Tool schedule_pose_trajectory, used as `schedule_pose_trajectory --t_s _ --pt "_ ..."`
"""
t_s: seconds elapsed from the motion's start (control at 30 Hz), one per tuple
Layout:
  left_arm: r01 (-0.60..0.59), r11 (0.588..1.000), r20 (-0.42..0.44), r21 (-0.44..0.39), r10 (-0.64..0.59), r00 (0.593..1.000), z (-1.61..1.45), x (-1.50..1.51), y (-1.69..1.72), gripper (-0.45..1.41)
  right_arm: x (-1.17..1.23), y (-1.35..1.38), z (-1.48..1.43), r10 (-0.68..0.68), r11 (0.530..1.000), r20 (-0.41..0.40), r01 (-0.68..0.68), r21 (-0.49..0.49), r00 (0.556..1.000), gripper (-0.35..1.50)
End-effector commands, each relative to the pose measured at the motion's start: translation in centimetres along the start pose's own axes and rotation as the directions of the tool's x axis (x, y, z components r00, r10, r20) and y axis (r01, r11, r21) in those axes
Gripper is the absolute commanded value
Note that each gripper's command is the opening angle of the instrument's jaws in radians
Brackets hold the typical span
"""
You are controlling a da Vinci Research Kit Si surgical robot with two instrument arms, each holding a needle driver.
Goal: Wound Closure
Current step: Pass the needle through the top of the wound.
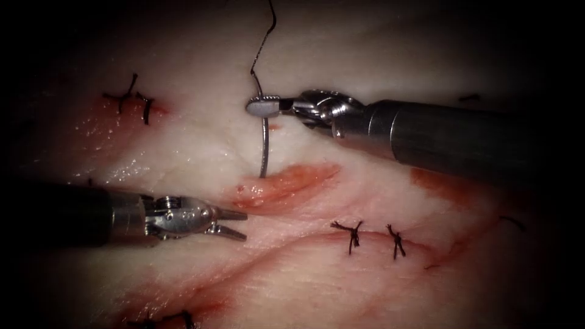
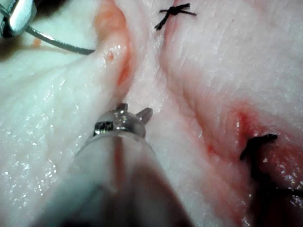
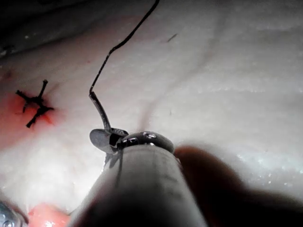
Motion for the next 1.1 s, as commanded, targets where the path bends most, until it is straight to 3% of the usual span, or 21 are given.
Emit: schedule_pose_trajectory --t_s 0.03,0.43,0.63,0.9,1.1 --pt "0.000 1.000 -0.001 0.000 0.000 1.000 0.08 0.02 -0.02 0.36 -0.05 -0.07 0.13 0.017 1.000 0.000 -0.017 0.020 1.000 -0.35" --pt "-0.001 1.000 0.005 -0.001 0.001 1.000 0.06 0.01 -0.02 0.38 -0.42 -0.51 0.37 0.244 0.967 -0.032 -0.240 0.087 0.969 -0.35" --pt "-0.001 1.000 0.004 0.002 0.001 1.000 0.06 0.01 -0.02 0.38 -0.64 -0.71 0.46 0.393 0.916 0.016 -0.393 0.086 0.919 -0.35" --pt "-0.001 1.000 0.004 0.002 0.001 1.000 0.06 0.01 -0.02 0.39 -0.71 -0.93 0.54 0.449 0.889 0.050 -0.452 0.075 0.892 -0.35" --pt "-0.001 1.000 0.004 0.002 0.001 1.000 0.06 0.01 -0.02 0.39 -0.82 -1.00 0.60 0.521 0.843 0.116 -0.531 0.086 0.846 -0.35"
